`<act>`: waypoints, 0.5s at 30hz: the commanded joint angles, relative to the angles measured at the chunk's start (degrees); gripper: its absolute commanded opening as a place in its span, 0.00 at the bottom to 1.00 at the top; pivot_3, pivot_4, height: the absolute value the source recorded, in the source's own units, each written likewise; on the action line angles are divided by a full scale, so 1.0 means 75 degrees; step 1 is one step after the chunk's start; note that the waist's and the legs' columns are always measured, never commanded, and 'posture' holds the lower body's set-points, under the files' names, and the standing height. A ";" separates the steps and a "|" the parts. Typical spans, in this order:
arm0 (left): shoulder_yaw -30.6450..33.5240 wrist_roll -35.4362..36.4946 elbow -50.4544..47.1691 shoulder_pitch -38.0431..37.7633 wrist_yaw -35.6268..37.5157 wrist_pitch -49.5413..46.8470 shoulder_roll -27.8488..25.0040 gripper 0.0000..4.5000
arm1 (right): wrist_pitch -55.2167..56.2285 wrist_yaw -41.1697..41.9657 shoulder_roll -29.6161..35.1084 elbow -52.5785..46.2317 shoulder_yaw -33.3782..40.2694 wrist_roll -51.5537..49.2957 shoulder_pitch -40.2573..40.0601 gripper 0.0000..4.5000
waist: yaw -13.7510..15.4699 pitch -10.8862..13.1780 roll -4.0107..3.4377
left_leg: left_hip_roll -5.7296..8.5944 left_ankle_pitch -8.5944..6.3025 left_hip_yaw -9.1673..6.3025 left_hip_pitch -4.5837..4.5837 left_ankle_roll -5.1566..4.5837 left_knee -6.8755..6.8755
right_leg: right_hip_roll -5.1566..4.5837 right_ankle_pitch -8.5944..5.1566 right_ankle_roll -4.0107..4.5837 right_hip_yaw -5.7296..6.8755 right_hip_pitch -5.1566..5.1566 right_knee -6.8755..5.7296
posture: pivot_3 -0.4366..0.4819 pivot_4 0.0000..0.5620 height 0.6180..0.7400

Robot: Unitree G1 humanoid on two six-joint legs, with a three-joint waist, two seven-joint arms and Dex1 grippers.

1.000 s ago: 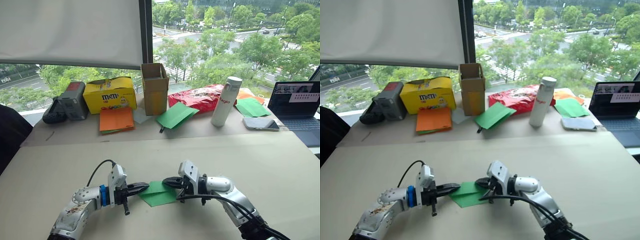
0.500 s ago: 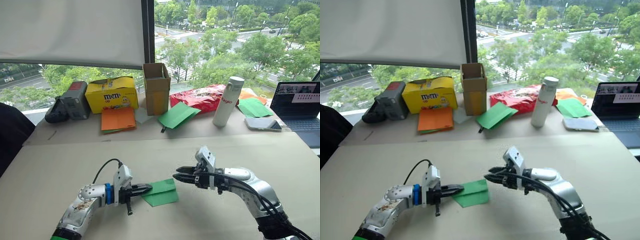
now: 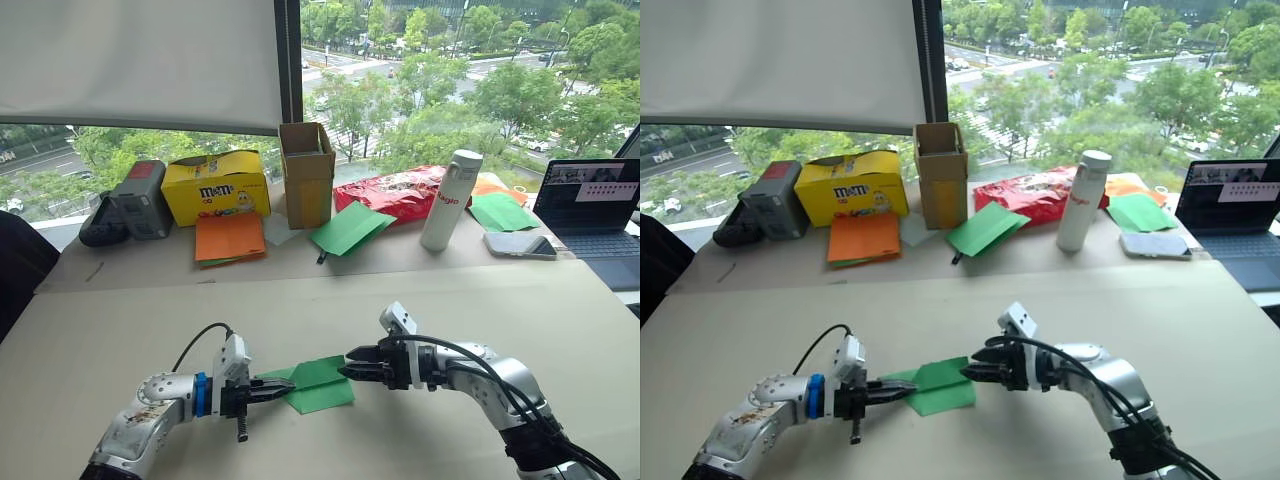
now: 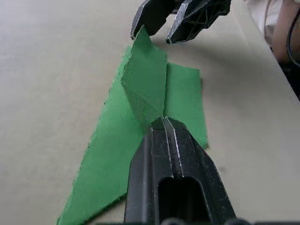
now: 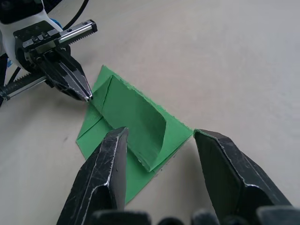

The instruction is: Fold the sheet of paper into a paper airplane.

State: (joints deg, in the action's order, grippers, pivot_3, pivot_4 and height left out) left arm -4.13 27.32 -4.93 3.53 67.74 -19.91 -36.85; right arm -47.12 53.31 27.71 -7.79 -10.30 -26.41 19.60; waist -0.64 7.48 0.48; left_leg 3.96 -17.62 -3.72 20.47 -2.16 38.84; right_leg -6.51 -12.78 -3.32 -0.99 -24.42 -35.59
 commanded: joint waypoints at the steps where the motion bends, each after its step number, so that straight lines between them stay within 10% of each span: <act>1: 0.0383 0.0236 -0.0173 0.0065 0.0111 -0.0061 -0.0200 0.00 | -0.0079 0.0257 -0.0015 -0.0036 0.0029 -0.0302 0.0152 0.55 | 0.0016 0.0003 0.0000 | 0.0002 0.0000 0.0000 0.0002 0.0000 0.0001 | -0.0002 0.0000 0.0000 0.0001 0.0001 0.0001 | 0.48 0.27 1.00; 4: 0.0460 0.0182 -0.0065 0.0134 0.0088 -0.0027 -0.0242 0.00 | -0.0118 0.0386 -0.0028 -0.0030 -0.0014 -0.0385 0.0165 0.55 | 0.0014 0.0006 0.0002 | 0.0003 0.0000 0.0000 0.0008 0.0000 0.0002 | -0.0003 0.0000 0.0000 0.0003 0.0002 0.0016 | 0.48 0.27 1.00; 11: 0.0527 0.0120 0.0076 0.0136 0.0078 0.0081 -0.0215 0.00 | 0.0011 0.0369 -0.0251 0.0132 0.0032 -0.0455 0.0194 0.05 | -0.0005 0.0006 0.0002 | 0.0002 0.0000 0.0000 0.0010 0.0002 0.0000 | -0.0001 0.0000 0.0000 0.0004 -0.0001 0.0021 | 0.48 0.27 1.00; 15: 0.0589 0.0102 0.0248 0.0183 0.0126 0.0156 -0.0265 0.00 | 0.0095 0.0502 -0.0285 0.0252 -0.0044 -0.0388 0.0246 0.01 | -0.0013 0.0007 0.0003 | 0.0002 0.0000 0.0000 0.0010 0.0001 0.0001 | -0.0002 0.0001 0.0000 0.0004 0.0000 0.0020 | 0.48 0.27 1.00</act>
State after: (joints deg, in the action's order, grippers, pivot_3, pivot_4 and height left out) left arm -1.11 28.04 -3.22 4.25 68.21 -19.75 -38.20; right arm -47.98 56.16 25.92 -5.60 -10.68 -28.34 20.43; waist -0.74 7.53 0.50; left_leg 3.98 -17.62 -3.72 20.54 -2.15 38.84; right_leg -6.52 -12.77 -3.31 -0.96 -24.42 -35.44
